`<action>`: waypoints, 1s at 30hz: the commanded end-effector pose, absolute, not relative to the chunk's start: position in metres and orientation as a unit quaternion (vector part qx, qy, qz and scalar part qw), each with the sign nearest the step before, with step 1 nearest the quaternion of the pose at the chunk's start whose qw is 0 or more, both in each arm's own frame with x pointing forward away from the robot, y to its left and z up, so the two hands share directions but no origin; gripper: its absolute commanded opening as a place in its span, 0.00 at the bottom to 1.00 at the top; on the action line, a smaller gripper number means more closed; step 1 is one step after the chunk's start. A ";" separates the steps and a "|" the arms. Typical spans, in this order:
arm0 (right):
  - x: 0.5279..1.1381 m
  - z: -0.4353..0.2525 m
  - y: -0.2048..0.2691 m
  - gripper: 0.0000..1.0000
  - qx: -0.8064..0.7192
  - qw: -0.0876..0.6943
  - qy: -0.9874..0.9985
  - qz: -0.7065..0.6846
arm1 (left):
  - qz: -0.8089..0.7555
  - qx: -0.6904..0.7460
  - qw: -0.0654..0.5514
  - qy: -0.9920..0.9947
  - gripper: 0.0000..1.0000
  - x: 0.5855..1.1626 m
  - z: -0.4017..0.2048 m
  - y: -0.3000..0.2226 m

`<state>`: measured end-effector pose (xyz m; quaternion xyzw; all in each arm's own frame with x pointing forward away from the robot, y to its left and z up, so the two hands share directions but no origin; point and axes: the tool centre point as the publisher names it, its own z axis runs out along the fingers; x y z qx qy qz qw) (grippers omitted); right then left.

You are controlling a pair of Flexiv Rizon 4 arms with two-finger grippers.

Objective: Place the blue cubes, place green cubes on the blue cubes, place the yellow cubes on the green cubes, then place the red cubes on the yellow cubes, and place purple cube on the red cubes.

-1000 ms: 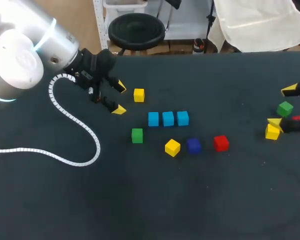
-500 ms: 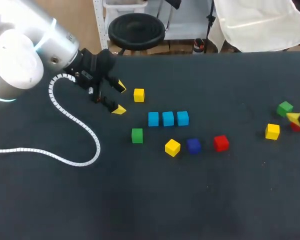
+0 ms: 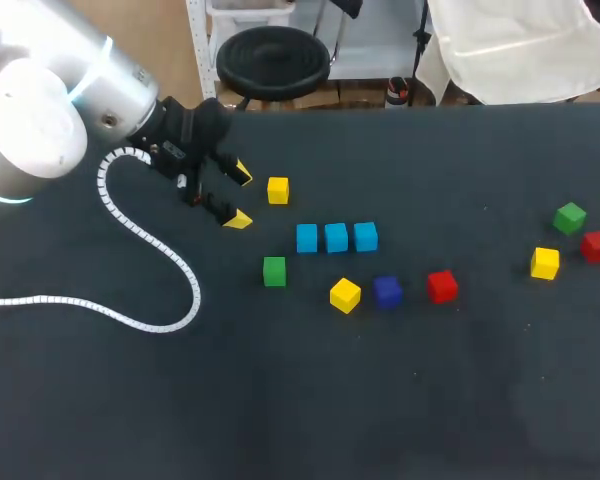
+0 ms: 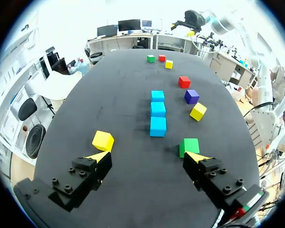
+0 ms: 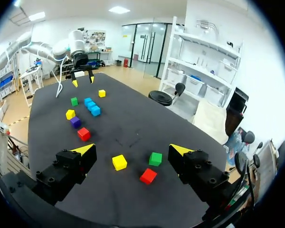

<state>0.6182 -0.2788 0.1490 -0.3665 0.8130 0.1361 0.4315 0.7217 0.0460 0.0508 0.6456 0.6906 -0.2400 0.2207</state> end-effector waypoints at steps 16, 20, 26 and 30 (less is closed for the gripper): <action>0.672 0.098 -0.255 1.00 -0.409 0.321 0.829 0.204 | -0.241 0.646 0.220 0.690 1.00 0.723 0.051 0.047; 0.672 0.098 -0.255 1.00 -0.409 0.321 0.829 0.204 | -0.241 0.646 0.220 0.690 1.00 0.723 0.051 0.047; 0.672 0.098 -0.255 1.00 -0.409 0.321 0.829 0.204 | -0.241 0.646 0.220 0.690 1.00 0.723 0.051 0.047; 0.672 0.095 -0.261 1.00 -0.416 0.322 0.827 0.199 | -0.241 0.646 0.220 0.690 1.00 0.723 0.051 0.047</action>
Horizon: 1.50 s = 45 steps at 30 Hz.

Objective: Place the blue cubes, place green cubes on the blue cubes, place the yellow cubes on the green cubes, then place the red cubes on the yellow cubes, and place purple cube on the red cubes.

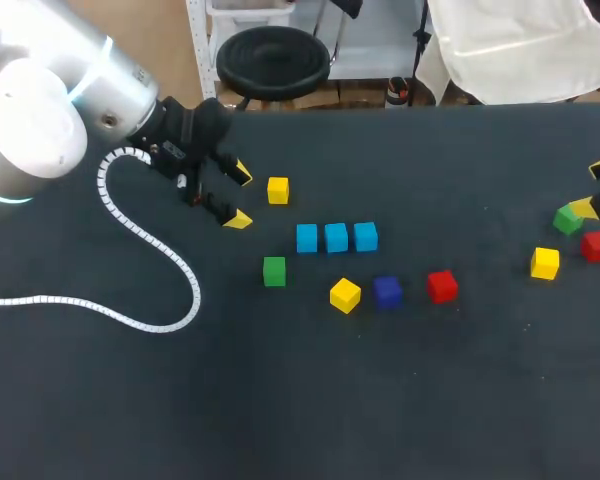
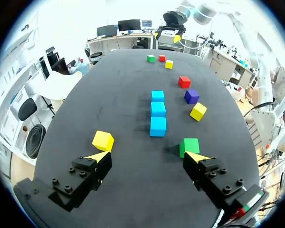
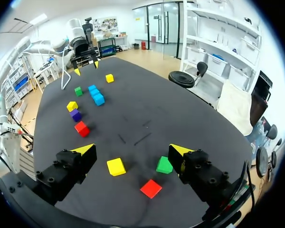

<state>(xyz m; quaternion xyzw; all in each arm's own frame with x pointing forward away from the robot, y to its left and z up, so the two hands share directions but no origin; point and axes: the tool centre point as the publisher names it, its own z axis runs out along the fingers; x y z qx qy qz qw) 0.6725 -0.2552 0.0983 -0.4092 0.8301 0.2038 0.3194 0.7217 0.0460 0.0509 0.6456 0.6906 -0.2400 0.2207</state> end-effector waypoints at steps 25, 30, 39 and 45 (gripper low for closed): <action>0.695 0.025 -0.282 1.00 -0.379 0.223 0.872 0.214 | -0.241 0.646 0.220 0.690 1.00 0.723 0.051 0.047; 0.694 0.022 -0.283 1.00 -0.390 0.216 0.875 0.188 | -0.241 0.646 0.220 0.690 1.00 0.723 0.051 0.047; 0.691 0.008 -0.287 1.00 -0.393 0.208 0.880 0.167 | -0.241 0.646 0.220 0.690 1.00 0.723 0.051 0.047; 0.699 0.005 -0.291 1.00 -0.400 0.211 0.876 0.168 | -0.241 0.646 0.220 0.690 1.00 0.723 0.051 0.047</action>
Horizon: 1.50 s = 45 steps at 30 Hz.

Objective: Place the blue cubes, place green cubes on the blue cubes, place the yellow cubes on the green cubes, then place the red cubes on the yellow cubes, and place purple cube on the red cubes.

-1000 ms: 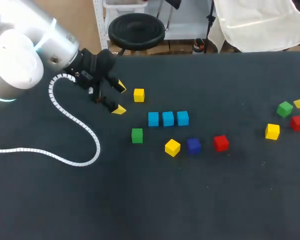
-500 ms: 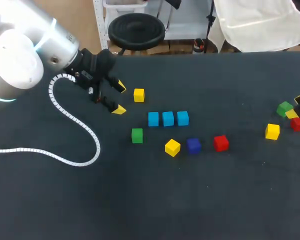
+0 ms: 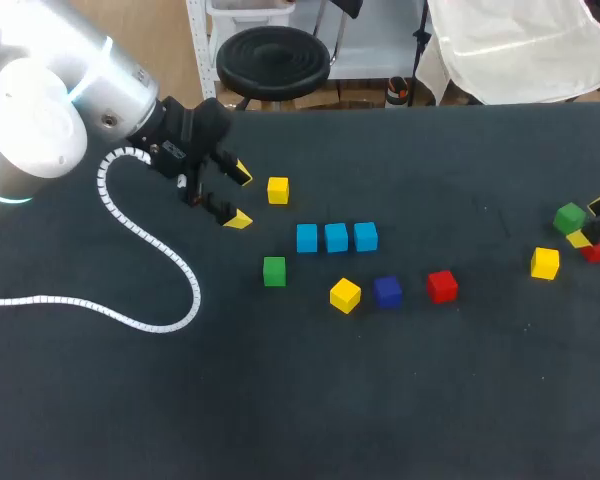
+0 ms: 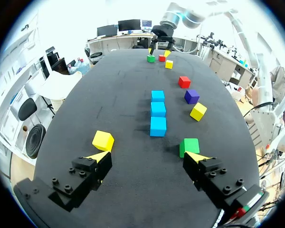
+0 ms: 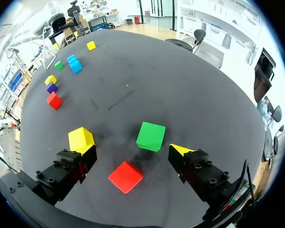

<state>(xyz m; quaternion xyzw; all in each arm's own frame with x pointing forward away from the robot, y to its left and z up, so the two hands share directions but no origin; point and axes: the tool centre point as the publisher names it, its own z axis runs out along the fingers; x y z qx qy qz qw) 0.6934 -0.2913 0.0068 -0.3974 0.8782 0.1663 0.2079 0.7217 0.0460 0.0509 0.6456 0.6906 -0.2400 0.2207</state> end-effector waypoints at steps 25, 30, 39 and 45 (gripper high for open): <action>0.721 -0.011 -0.293 1.00 -0.405 0.211 0.868 0.194 | -0.241 0.646 0.220 0.690 1.00 0.723 0.051 0.047; 0.724 -0.012 -0.291 0.90 -0.409 0.211 0.867 0.192 | -0.241 0.646 0.220 0.690 1.00 0.723 0.051 0.047; 0.725 -0.014 -0.291 0.00 -0.425 0.215 0.857 0.195 | -0.241 0.646 0.220 0.690 1.00 0.723 0.051 0.047; 0.727 0.008 -0.267 0.00 -0.530 0.230 0.787 0.216 | -0.241 0.646 0.220 0.690 1.00 0.723 0.051 0.047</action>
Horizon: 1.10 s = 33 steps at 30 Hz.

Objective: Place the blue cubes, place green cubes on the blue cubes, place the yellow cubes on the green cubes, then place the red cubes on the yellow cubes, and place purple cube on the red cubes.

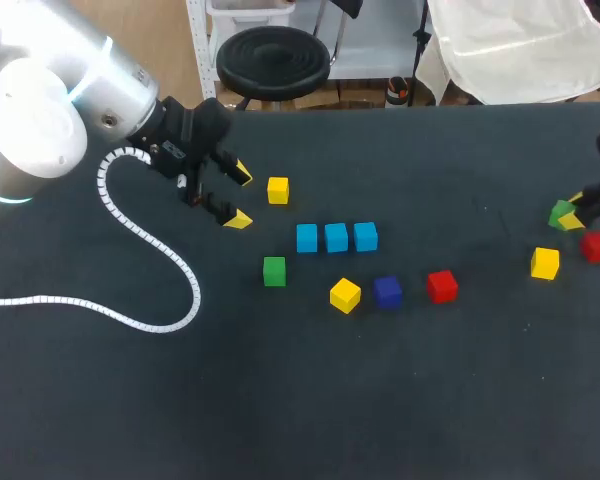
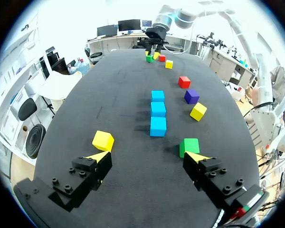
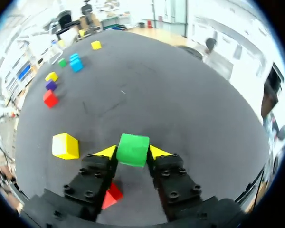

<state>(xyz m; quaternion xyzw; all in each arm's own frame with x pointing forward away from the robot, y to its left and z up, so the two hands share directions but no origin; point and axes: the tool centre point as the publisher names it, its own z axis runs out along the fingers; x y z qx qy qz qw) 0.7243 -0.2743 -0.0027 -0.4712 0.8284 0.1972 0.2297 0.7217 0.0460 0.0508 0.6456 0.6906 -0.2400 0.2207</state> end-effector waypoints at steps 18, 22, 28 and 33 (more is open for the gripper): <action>0.720 0.025 -0.173 0.00 -0.645 0.212 0.684 0.267 | -0.241 0.646 0.220 0.690 1.00 0.723 0.051 0.047; 0.718 0.027 -0.166 0.00 -0.641 0.216 0.683 0.276 | -0.241 0.646 0.220 0.690 1.00 0.723 0.051 0.047; 0.718 0.027 -0.166 0.00 -0.641 0.216 0.683 0.276 | -0.241 0.646 0.220 0.690 1.00 0.723 0.051 0.047; 0.718 0.027 -0.166 0.00 -0.641 0.216 0.683 0.276 | -0.241 0.646 0.220 0.690 1.00 0.723 0.051 0.047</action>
